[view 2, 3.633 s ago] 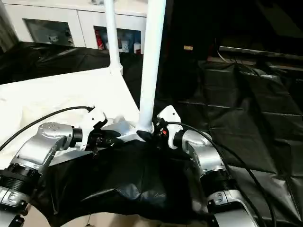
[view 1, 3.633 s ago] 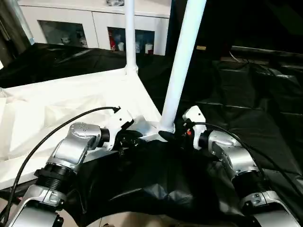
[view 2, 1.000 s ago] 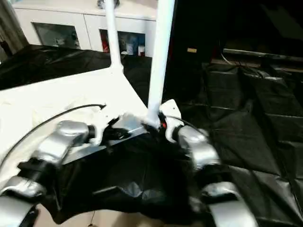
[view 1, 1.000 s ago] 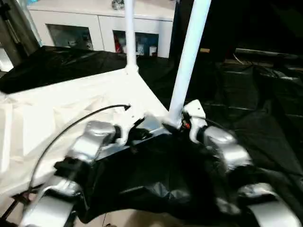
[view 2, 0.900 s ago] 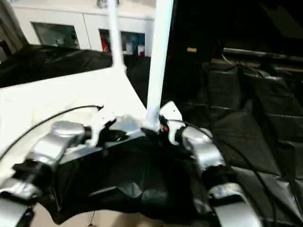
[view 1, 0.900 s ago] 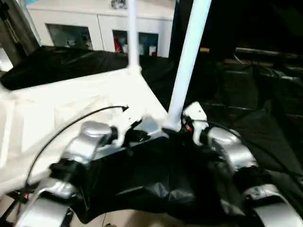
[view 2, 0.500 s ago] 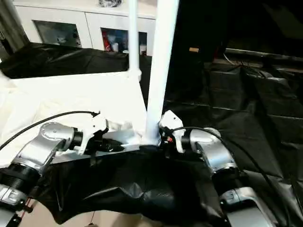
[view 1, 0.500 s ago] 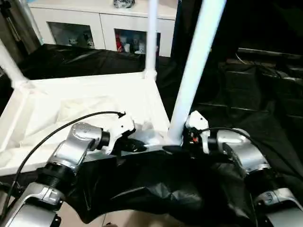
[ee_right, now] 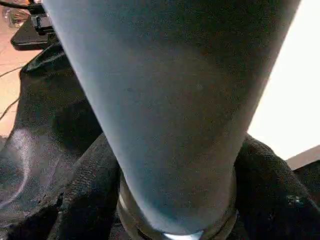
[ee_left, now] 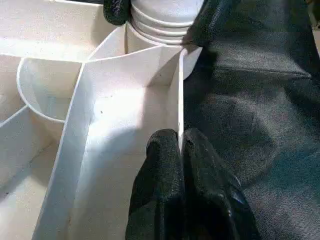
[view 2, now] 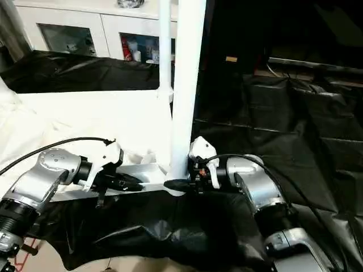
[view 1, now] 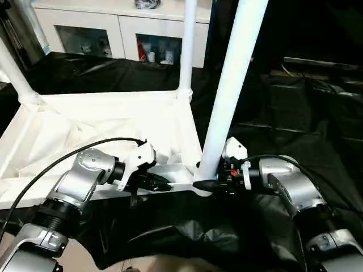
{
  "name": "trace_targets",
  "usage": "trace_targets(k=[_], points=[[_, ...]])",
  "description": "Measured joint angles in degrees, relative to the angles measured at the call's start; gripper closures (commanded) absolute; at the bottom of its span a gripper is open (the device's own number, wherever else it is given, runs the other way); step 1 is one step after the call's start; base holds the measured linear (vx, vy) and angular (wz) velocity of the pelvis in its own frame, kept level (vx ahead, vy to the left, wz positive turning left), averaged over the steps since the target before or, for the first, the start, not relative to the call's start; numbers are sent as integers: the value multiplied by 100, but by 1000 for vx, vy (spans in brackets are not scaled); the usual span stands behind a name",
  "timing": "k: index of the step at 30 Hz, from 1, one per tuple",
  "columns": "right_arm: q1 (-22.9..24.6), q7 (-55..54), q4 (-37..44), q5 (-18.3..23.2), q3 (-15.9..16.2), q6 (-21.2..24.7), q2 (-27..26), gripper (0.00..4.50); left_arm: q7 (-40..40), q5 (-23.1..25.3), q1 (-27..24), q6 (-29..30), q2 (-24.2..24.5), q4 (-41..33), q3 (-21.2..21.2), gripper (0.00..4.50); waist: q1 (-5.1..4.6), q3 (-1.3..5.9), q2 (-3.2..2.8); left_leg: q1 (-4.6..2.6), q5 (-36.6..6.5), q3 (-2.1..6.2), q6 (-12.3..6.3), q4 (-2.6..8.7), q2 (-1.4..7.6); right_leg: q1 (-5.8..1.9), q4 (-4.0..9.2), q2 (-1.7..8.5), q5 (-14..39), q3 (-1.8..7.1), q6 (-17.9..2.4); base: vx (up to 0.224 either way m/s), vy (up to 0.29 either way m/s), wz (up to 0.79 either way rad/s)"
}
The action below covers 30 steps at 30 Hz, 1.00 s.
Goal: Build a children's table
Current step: Rotate leg to tighten
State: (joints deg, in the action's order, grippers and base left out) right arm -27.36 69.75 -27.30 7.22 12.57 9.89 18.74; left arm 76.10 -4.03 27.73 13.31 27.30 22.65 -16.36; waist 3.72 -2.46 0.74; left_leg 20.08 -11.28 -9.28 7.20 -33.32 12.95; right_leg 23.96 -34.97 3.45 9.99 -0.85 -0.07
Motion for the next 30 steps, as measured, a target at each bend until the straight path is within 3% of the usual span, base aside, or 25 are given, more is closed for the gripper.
trace_targets(k=[3,8,16,18,20,23,24,27,30], points=[[22,-621,-200,-56,-198,-42,-220,178,-398,155,120,-70,-207,229,40,450,-8,1,-4,-8,0,-2,0,0,-5,-6,-5,5,-1,3,-1,0,0,0],[-274,-2626,-896,-152,-777,-58,-946,178,-1549,410,465,87,-771,735,179,450,-88,4,-10,-15,0,-1,2,3,-6,-3,-9,4,3,4,11,0,0,0],[-476,-4430,-1297,-415,-1098,-275,-1581,178,-2396,585,680,163,-1274,1090,314,450,-71,28,-49,-17,1,-2,4,14,-9,-5,-7,4,-5,6,1,0,0,0],[-476,-4499,-1362,-513,-1095,-441,-1596,178,-2423,592,680,164,-1306,1097,320,450,-70,37,-64,-14,1,-2,3,14,-11,-5,-4,5,-9,7,-5,0,0,0],[-476,-4450,-1366,-496,-1096,-448,-1593,122,-2367,592,675,166,-1306,1096,317,450,-70,42,-73,-12,1,-2,3,15,-11,-4,-3,5,-7,7,-2,0,0,0],[-471,-4167,-1308,-430,-1100,-353,-1547,106,-2247,590,659,168,-1266,1073,327,450,-79,43,-76,-13,1,-2,3,18,-8,-3,-3,2,-3,5,3,0,0,0],[-465,-4002,-1257,-407,-1099,-305,-1495,75,-2199,585,636,168,-1237,1031,330,450,-81,43,-76,-11,1,-2,3,19,-7,0,-2,1,-2,5,4,0,0,0],[-447,-3484,-1195,-386,-1013,-284,-1303,62,-2026,556,588,168,-1175,952,352,450,-76,43,-77,-10,1,-2,3,25,-7,1,0,1,2,3,7,0,0,0],[-407,-2735,-1067,-385,-727,-315,-978,56,-1670,463,478,159,-1000,786,335,450,-66,41,-78,-8,1,-2,3,29,-7,3,2,1,6,2,7,0,0,0]])
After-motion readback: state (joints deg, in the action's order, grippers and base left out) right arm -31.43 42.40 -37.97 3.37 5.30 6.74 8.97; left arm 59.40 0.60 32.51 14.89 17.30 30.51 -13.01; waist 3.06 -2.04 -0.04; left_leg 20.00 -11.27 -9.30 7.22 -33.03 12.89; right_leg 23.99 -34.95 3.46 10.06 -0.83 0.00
